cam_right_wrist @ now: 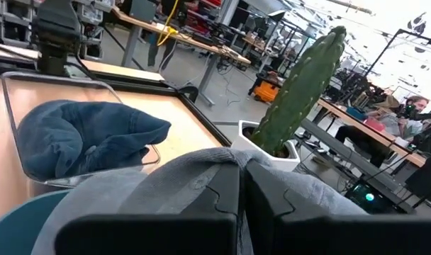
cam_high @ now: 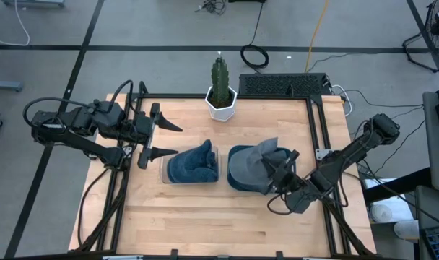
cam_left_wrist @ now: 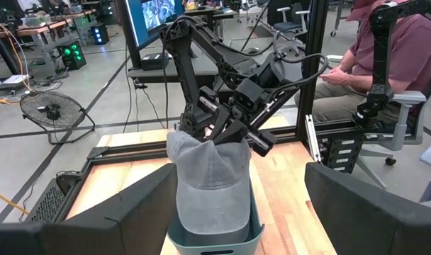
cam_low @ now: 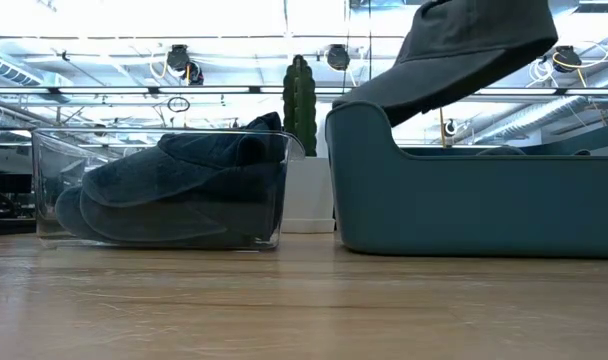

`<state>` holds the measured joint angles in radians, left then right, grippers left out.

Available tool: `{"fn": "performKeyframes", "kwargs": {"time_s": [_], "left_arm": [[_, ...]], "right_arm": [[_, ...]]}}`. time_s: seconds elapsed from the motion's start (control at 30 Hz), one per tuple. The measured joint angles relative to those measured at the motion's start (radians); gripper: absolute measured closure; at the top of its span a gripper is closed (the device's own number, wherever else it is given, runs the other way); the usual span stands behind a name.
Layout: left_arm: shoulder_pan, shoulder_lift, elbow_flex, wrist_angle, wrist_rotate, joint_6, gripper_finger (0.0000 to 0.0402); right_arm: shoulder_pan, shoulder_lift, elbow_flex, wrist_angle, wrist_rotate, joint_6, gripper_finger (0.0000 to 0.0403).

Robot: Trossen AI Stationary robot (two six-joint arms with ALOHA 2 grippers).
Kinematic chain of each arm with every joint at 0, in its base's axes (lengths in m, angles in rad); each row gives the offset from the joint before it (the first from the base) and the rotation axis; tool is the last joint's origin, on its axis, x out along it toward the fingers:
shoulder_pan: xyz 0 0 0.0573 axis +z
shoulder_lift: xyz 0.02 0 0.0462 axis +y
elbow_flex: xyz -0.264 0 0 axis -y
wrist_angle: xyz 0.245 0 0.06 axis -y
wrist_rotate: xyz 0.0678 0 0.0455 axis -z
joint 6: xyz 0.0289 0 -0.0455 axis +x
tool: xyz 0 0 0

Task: Pick & Place hat
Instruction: Put the gray cap into the blue bin

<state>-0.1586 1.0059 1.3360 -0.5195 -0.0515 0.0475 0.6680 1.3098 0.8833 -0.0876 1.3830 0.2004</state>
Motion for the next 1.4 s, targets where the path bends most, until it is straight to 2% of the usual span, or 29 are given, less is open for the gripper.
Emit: {"fn": "performKeyframes", "kwargs": {"time_s": [0.43, 0.73, 0.83, 1.23, 1.4], "left_arm": [[0.0, 0.0, 0.0, 0.0, 0.0, 0.0, 0.0082], [0.0, 0.0, 0.0, 0.0, 0.0, 0.0, 0.0082], [0.0, 0.0, 0.0, 0.0, 0.0, 0.0, 0.0082], [0.0, 0.0, 0.0, 0.0, 0.0, 0.0, 0.0082], [0.0, 0.0, 0.0, 0.0, 0.0, 0.0, 0.0082]], "right_arm": [[-0.008, 0.0, -0.066, 0.004, -0.014, 0.083, 0.0403], [-0.016, 0.0, -0.156, 0.004, -0.137, 0.229, 0.0403], [-0.032, 0.0, -0.177, 0.002, -0.212, 0.265, 0.0403], [-0.093, 0.0, -0.182, -0.046, -0.503, 0.295, 0.0403], [-0.113, 0.0, -0.182, -0.12, -0.552, 0.375, 0.04]]}}
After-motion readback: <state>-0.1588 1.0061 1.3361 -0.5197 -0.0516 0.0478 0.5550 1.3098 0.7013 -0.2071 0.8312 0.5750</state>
